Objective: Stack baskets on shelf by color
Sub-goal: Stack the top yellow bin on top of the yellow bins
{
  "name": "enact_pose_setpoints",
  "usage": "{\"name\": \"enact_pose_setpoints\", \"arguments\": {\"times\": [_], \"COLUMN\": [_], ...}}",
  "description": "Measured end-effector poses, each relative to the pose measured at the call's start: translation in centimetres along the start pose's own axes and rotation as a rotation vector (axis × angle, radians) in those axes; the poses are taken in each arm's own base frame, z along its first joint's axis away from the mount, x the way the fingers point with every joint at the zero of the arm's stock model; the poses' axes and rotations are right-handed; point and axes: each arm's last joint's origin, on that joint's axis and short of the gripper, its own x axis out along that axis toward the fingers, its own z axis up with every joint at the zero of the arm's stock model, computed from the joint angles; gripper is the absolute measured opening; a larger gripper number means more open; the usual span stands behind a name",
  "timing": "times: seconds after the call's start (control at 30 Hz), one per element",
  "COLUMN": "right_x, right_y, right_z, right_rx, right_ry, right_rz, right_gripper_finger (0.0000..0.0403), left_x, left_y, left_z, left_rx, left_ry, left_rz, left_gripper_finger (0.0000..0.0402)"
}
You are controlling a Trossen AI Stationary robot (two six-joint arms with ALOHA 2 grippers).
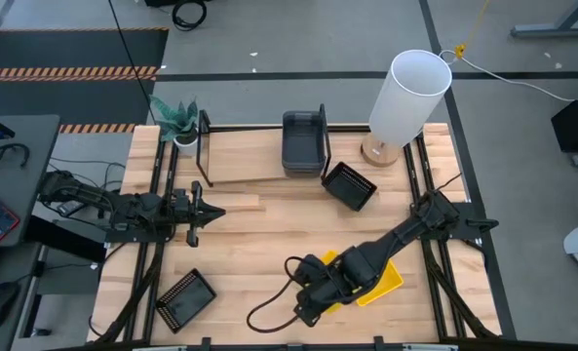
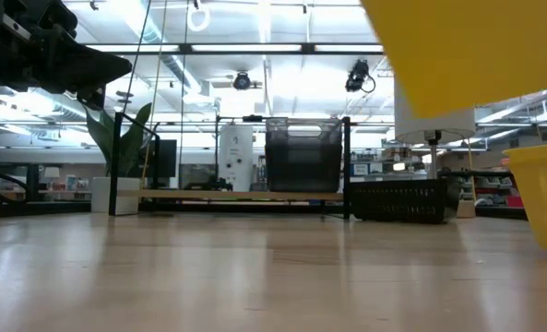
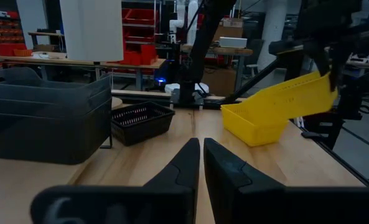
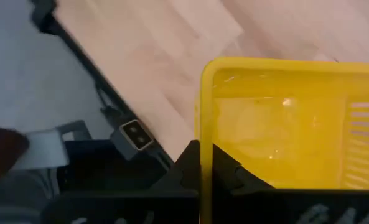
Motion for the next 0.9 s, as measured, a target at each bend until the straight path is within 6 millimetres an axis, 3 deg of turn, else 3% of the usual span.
{"name": "enact_pose_setpoints", "arguments": {"times": [0.67,0.9], "right_x": [-0.5,1.6], "right_y": [-1.7,-2.9], "right_z": [-3.8,-4.6], "right_rx": [0.261,0.26], "right_ry": [0.028,0.022], "right_rz": [-0.249,-0.354], "right_gripper_finger": [0.0005,0.0005], "left_x": [0.0,0.0], "left_y": [0.0,0.0], "left_z": [0.0,0.0], "left_rx": [0.0,0.0], "left_ry": [0.0,0.0], "left_rz": [0.0,0.0], "left_gripper_finger": [0.003,0.0039]}}
